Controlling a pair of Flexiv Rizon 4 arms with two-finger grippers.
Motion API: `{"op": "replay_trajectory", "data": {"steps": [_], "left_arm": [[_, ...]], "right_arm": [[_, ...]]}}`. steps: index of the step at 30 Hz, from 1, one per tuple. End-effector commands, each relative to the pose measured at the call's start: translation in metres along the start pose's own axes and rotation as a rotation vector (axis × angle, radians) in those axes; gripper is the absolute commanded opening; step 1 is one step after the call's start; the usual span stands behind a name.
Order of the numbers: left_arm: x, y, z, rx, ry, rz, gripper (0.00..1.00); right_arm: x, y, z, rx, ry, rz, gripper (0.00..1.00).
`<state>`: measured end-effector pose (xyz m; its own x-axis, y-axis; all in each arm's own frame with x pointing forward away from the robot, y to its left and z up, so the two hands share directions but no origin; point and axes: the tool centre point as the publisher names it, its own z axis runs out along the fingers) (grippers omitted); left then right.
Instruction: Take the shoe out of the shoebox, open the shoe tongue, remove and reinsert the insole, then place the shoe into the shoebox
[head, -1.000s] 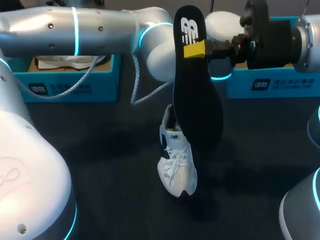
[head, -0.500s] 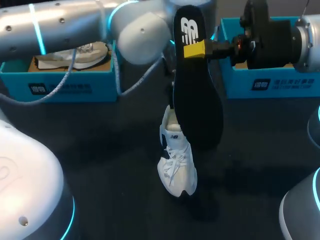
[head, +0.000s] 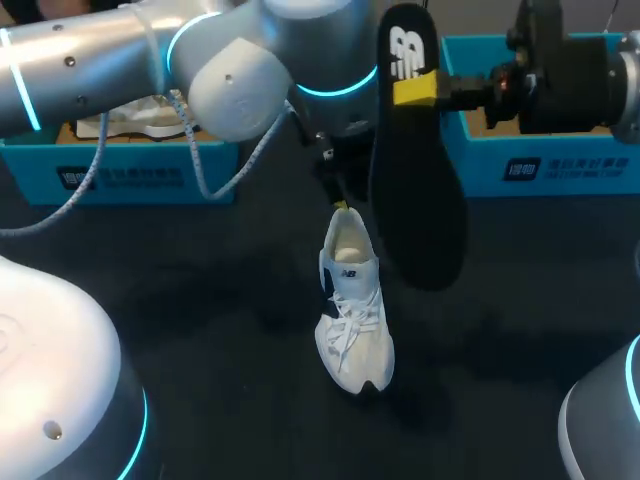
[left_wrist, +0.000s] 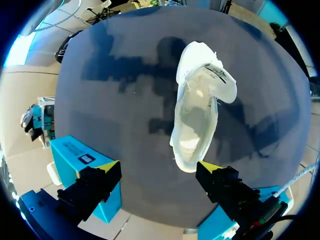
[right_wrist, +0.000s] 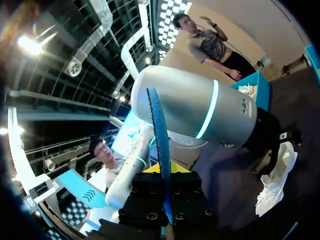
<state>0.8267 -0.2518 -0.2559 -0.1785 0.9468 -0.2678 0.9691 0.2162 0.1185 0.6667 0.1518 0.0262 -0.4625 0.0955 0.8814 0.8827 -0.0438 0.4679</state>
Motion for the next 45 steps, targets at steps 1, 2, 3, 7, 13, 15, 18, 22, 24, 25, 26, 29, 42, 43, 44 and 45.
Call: {"op": "replay_trajectory", "data": {"steps": [1,2,3,7,13,15,18,22,24,25,26,29,42,43,44,45], "left_arm": [[0.012,0.007,-0.011,0.027,-0.122,0.006,1.0],[0.014,0.01,-0.015,0.044,-0.151,-0.006,1.0],[0.015,0.011,-0.017,0.048,-0.172,-0.012,1.0],[0.018,0.014,-0.034,0.093,-0.251,0.085,1.0],[0.018,0.014,-0.034,0.093,-0.251,0.085,1.0],[0.018,0.014,-0.034,0.093,-0.251,0.085,1.0],[0.018,0.014,-0.034,0.093,-0.251,0.085,1.0],[0.018,0.014,-0.034,0.093,-0.251,0.085,1.0],[0.018,0.016,-0.032,0.074,-0.337,0.084,1.0],[0.021,0.017,-0.031,0.075,-0.379,0.106,1.0],[0.021,0.02,-0.032,0.087,-0.434,0.052,1.0],[0.018,0.027,-0.043,0.065,-0.566,0.029,1.0],[0.006,0.027,-0.092,0.156,-1.115,-0.024,1.0],[0.006,0.025,-0.096,0.163,-1.131,-0.026,1.0],[0.007,0.022,-0.102,0.185,-1.178,-0.047,1.0],[0.008,0.021,-0.107,0.205,-1.195,-0.066,1.0]], "right_arm": [[-0.009,-0.004,-0.033,-0.014,-0.033,0.049,0.0],[-0.011,-0.003,-0.037,-0.019,-0.034,0.055,0.0],[-0.013,-0.002,-0.04,-0.031,-0.043,0.07,0.0],[-0.03,0.008,-0.06,-0.08,-0.142,0.17,0.0],[-0.03,0.008,-0.06,-0.08,-0.142,0.17,0.0],[-0.03,0.008,-0.06,-0.08,-0.142,0.17,0.0],[-0.03,0.008,-0.06,-0.08,-0.142,0.17,0.0],[-0.03,0.008,-0.06,-0.08,-0.142,0.17,0.0],[-0.03,0.008,-0.06,-0.08,-0.142,0.17,0.0],[-0.03,0.008,-0.06,-0.08,-0.142,0.17,0.0],[-0.03,0.008,-0.06,-0.08,-0.142,0.17,0.0],[-0.038,0.024,-0.059,-0.11,-0.146,0.207,0.0],[-0.063,0.076,-0.035,-0.232,-0.108,0.493,0.0],[-0.065,0.078,-0.034,-0.24,-0.116,0.507,0.0],[-0.065,0.078,-0.034,-0.24,-0.116,0.507,0.0],[-0.065,0.078,-0.034,-0.24,-0.116,0.507,0.0]]}}
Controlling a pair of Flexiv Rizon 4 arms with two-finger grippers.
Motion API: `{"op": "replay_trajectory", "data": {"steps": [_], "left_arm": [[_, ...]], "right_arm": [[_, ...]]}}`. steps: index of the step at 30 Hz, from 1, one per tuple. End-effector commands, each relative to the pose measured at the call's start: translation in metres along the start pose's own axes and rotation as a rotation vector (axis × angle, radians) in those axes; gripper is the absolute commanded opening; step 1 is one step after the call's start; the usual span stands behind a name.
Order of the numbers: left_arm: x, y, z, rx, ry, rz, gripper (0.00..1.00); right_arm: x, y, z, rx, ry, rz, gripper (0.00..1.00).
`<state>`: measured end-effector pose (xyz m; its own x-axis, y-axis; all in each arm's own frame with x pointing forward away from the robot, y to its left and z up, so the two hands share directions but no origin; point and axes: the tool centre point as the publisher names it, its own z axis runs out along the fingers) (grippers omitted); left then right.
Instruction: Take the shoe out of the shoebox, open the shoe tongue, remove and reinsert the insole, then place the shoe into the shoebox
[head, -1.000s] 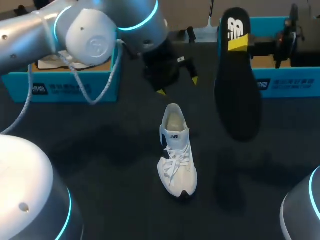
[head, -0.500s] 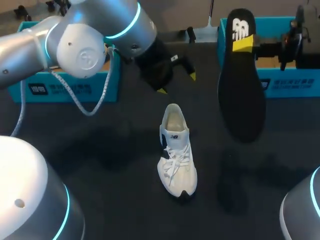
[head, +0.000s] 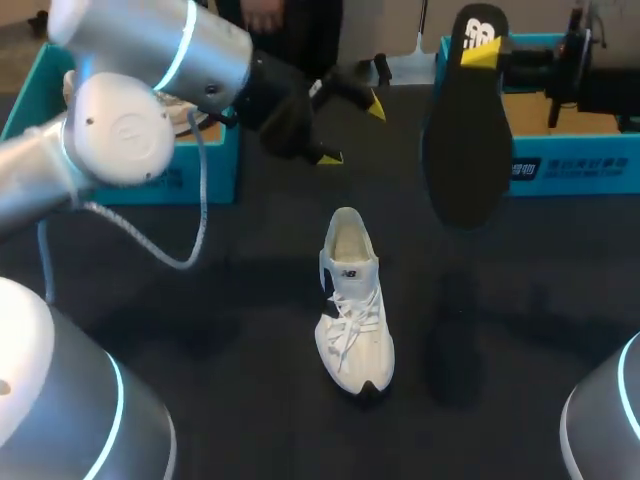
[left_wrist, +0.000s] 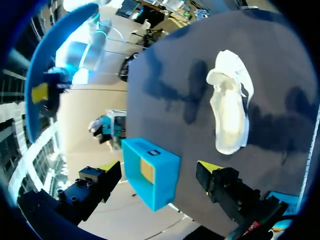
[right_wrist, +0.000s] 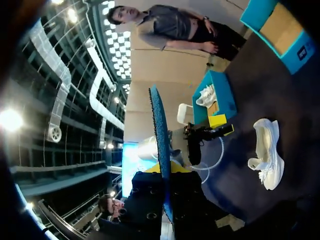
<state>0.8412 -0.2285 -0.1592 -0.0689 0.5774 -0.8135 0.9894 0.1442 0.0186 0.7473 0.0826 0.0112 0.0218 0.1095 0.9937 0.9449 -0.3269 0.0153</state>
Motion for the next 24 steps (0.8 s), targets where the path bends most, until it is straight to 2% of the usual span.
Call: {"op": "replay_trajectory", "data": {"steps": [1,18,20,24], "left_arm": [[0.003,-0.013,-0.02,0.033,-0.541,-0.055,1.0],[0.003,-0.015,-0.022,0.014,-0.555,-0.058,1.0],[0.007,-0.018,-0.022,0.057,-0.56,-0.049,1.0],[0.011,-0.02,-0.029,0.085,-0.589,-0.048,1.0]], "right_arm": [[-0.001,0.007,0.03,-0.008,-0.008,0.015,0.0],[-0.001,0.007,0.03,-0.008,-0.008,0.015,0.0],[-0.001,0.007,0.03,-0.008,-0.008,0.015,0.0],[-0.027,0.013,0.047,-0.001,-0.025,0.143,0.0]]}}
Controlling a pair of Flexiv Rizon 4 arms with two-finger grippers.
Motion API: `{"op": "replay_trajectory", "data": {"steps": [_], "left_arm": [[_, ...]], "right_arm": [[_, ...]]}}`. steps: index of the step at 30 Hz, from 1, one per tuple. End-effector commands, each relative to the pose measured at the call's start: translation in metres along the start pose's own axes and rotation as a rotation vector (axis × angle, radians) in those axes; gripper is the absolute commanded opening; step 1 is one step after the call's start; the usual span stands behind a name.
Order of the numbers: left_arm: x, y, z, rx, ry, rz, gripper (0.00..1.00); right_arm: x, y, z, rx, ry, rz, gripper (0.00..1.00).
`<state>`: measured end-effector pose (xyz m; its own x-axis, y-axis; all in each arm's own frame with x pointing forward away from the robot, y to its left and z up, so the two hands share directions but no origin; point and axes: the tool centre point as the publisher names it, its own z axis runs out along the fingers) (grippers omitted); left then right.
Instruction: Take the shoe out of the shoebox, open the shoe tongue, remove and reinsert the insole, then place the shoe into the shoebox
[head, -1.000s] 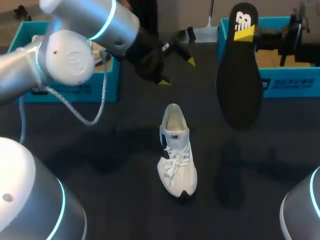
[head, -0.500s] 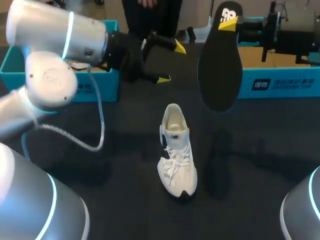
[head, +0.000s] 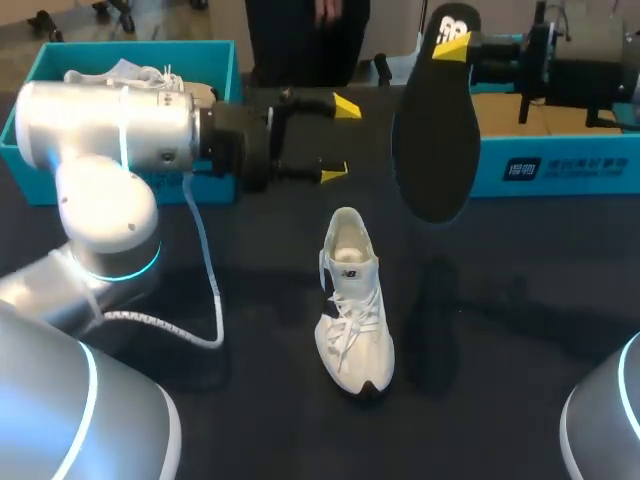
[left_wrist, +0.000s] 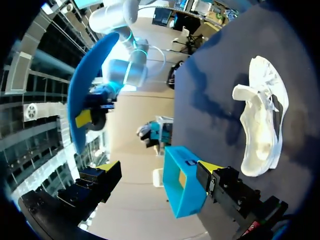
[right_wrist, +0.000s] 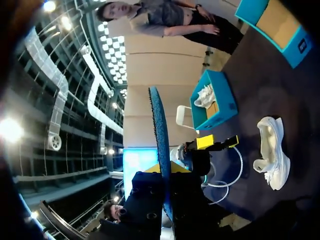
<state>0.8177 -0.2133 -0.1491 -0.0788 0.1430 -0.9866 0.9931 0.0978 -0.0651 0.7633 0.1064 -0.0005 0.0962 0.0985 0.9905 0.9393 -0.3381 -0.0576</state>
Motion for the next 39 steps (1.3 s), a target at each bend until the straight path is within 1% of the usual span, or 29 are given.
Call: {"op": "replay_trajectory", "data": {"steps": [1,2,4,6,7,9,10,14,18,24,26,28,29,31,34,36,39], "left_arm": [[0.003,0.001,-0.013,0.025,-0.129,0.005,1.0],[0.003,0.001,-0.015,0.026,-0.126,0.006,1.0],[0.002,0.0,-0.019,0.043,-0.139,0.004,1.0],[0.001,-0.002,-0.022,0.054,-0.144,0.004,1.0],[0.001,-0.005,-0.023,0.063,-0.145,0.004,1.0],[0.001,-0.009,-0.024,0.075,-0.14,0.003,1.0],[0.001,-0.011,-0.025,0.075,-0.14,0.004,1.0],[-0.001,-0.017,-0.026,0.078,-0.136,0.003,1.0],[-0.006,-0.024,-0.025,0.06,-0.159,0.055,1.0],[-0.018,-0.033,-0.017,0.098,-0.179,0.102,1.0],[-0.02,-0.034,-0.015,0.106,-0.181,0.108,1.0],[-0.023,-0.036,-0.014,0.114,-0.19,0.116,1.0],[-0.024,-0.039,-0.014,0.133,-0.196,0.104,1.0],[-0.025,-0.043,-0.013,0.137,-0.191,0.116,1.0],[-0.025,-0.045,-0.01,0.142,-0.185,0.12,1.0],[-0.026,-0.045,-0.005,0.144,-0.194,0.122,1.0],[-0.028,-0.047,0.001,0.142,-0.207,0.124,1.0]], "right_arm": [[-0.024,0.01,0.022,0.009,-0.01,0.103,0.0],[-0.032,0.013,0.026,0.019,-0.012,0.127,0.0],[-0.042,0.02,0.031,0.009,-0.013,0.18,0.0],[-0.06,0.026,0.039,0.002,-0.018,0.222,0.0],[-0.066,0.028,0.043,0.01,-0.013,0.244,0.0],[-0.074,0.032,0.053,0.021,-0.038,0.29,0.0],[-0.074,0.033,0.055,0.016,-0.038,0.294,0.0],[-0.074,0.033,0.055,0.016,-0.038,0.294,0.0],[-0.074,0.033,0.055,0.016,-0.038,0.294,0.0],[-0.074,0.033,0.055,0.016,-0.038,0.294,0.0],[-0.081,0.04,0.062,0.032,-0.014,0.282,0.0],[-0.087,0.047,0.065,0.053,-0.022,0.276,0.0],[-0.089,0.051,0.067,0.065,-0.025,0.271,0.0],[-0.096,0.056,0.071,0.088,-0.044,0.295,0.0],[-0.103,0.061,0.077,0.105,-0.041,0.31,0.0],[-0.108,0.066,0.088,0.137,-0.044,0.317,0.0],[-0.112,0.068,0.098,0.159,-0.046,0.321,0.0]]}}
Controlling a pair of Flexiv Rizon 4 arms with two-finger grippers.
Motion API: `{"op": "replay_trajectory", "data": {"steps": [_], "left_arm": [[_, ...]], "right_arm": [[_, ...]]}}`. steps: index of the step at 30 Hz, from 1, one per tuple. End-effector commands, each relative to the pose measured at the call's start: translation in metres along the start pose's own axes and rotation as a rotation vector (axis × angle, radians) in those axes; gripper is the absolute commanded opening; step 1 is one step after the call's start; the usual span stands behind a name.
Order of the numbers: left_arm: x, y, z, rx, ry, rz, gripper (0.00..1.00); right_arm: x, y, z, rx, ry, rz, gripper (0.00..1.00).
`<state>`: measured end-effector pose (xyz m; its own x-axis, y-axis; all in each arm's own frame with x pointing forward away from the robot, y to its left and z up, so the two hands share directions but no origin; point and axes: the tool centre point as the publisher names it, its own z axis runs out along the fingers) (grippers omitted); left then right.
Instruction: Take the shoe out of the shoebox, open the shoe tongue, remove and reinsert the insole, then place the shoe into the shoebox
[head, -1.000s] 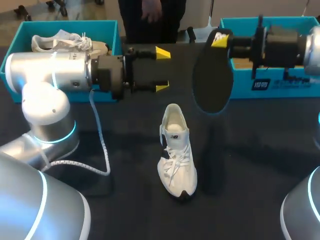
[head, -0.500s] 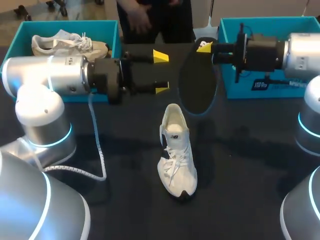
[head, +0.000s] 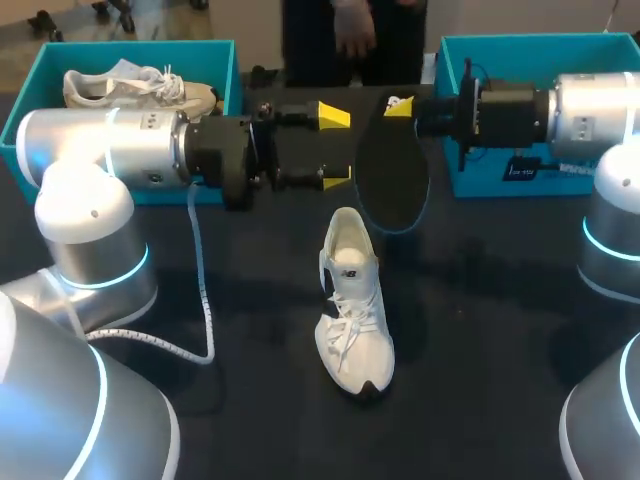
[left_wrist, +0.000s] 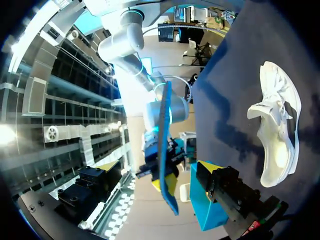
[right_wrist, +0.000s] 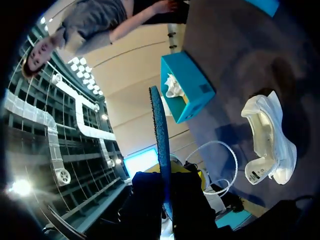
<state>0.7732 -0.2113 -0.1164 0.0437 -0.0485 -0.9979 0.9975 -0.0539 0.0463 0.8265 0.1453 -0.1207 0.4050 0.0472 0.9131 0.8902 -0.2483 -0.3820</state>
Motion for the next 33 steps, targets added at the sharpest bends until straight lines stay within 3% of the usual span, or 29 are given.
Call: {"op": "replay_trajectory", "data": {"steps": [1,7,8,9,10,11,27,29,30,33], "left_arm": [[0.004,0.0,0.015,-0.003,-0.013,0.014,1.0],[0.01,-0.001,0.024,0.003,-0.009,0.025,1.0],[0.011,0.0,0.025,0.001,-0.008,0.021,0.89],[0.013,0.001,0.026,-0.001,-0.007,0.019,0.87],[0.015,0.002,0.026,-0.004,-0.001,0.022,0.73],[0.017,0.003,0.027,-0.019,0.015,0.038,0.47],[0.024,0.013,0.013,-0.076,0.036,0.048,0.45],[0.025,0.014,0.012,-0.082,0.038,0.052,0.39],[0.025,0.014,0.011,-0.085,0.033,0.041,0.26],[0.027,0.016,0.014,-0.084,0.035,0.043,0.27]], "right_arm": [[0.003,0.019,0.026,0.045,-0.009,-0.001,0.0],[-0.002,0.023,0.038,0.079,-0.018,0.009,0.0],[-0.002,0.023,0.039,0.084,-0.016,0.009,0.0],[-0.002,0.023,0.04,0.087,-0.015,0.007,0.0],[-0.001,0.023,0.041,0.091,-0.017,0.004,0.0],[-0.001,0.021,0.042,0.094,-0.015,0.003,0.0],[-0.006,0.018,0.036,0.091,-0.017,0.018,0.0],[-0.005,0.018,0.036,0.092,-0.015,0.016,0.0],[-0.005,0.018,0.036,0.094,-0.013,0.015,0.0],[-0.006,0.018,0.038,0.099,-0.009,0.019,0.0]]}}
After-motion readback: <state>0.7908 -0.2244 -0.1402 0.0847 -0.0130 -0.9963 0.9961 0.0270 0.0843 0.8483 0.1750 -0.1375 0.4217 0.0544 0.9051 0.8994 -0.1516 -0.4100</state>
